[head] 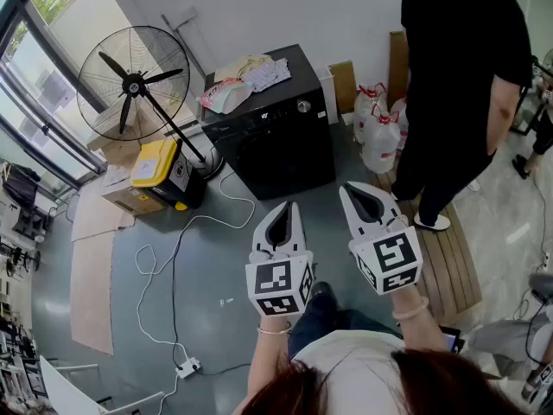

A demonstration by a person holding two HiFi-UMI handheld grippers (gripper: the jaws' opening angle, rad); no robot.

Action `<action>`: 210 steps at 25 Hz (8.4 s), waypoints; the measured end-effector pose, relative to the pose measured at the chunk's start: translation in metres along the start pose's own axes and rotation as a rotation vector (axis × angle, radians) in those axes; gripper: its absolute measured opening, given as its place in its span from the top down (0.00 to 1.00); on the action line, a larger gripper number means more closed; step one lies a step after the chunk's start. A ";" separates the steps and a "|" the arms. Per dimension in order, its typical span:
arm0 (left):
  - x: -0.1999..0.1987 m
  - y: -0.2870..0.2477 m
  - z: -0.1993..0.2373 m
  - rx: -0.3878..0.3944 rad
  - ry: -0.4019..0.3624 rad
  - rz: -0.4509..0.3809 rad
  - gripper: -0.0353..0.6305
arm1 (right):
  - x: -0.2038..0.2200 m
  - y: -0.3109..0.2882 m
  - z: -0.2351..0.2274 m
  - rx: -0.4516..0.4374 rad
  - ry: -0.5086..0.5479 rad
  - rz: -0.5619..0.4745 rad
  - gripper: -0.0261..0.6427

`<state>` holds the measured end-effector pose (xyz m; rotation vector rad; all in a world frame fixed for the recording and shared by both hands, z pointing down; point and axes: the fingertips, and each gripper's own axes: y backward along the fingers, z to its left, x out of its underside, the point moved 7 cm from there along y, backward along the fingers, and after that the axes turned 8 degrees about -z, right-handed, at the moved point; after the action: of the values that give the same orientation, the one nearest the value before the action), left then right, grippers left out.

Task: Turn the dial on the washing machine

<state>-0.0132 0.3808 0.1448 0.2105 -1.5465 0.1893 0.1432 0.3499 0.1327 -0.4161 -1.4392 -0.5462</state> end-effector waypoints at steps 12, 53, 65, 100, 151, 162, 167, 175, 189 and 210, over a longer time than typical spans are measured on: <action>0.007 -0.033 0.022 0.026 0.013 0.015 0.93 | 0.006 -0.032 -0.006 0.022 0.011 0.002 0.93; 0.048 -0.192 0.130 0.139 0.088 0.070 0.93 | 0.043 -0.196 -0.052 0.168 0.015 0.015 0.93; 0.063 -0.277 0.147 0.116 0.061 0.112 0.93 | 0.072 -0.266 -0.116 0.159 0.039 0.052 0.93; 0.165 -0.421 0.189 0.025 0.030 0.162 0.93 | 0.194 -0.408 -0.208 0.023 0.049 0.162 0.93; 0.349 -0.486 0.261 -0.058 0.106 0.211 0.93 | 0.381 -0.541 -0.223 0.088 0.263 0.329 0.54; 0.357 -0.481 0.255 -0.071 0.121 0.213 0.93 | 0.385 -0.537 -0.231 0.142 -0.101 0.300 0.54; 0.356 -0.478 0.257 -0.085 0.113 0.207 0.93 | 0.385 -0.537 -0.232 0.145 -0.157 0.289 0.53; 0.353 -0.468 0.257 -0.095 0.099 0.217 0.93 | 0.380 -0.538 -0.222 0.088 0.105 0.331 0.45; 0.355 -0.466 0.251 -0.080 0.100 0.223 0.93 | 0.377 -0.537 -0.228 0.145 -0.040 0.291 0.53; 0.355 -0.465 0.246 -0.060 0.101 0.226 0.93 | 0.368 -0.541 -0.219 0.126 0.090 0.292 0.52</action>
<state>-0.1284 -0.1354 0.4960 -0.0219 -1.4713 0.3261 0.0217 -0.2525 0.4476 -0.4847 -1.2899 -0.2343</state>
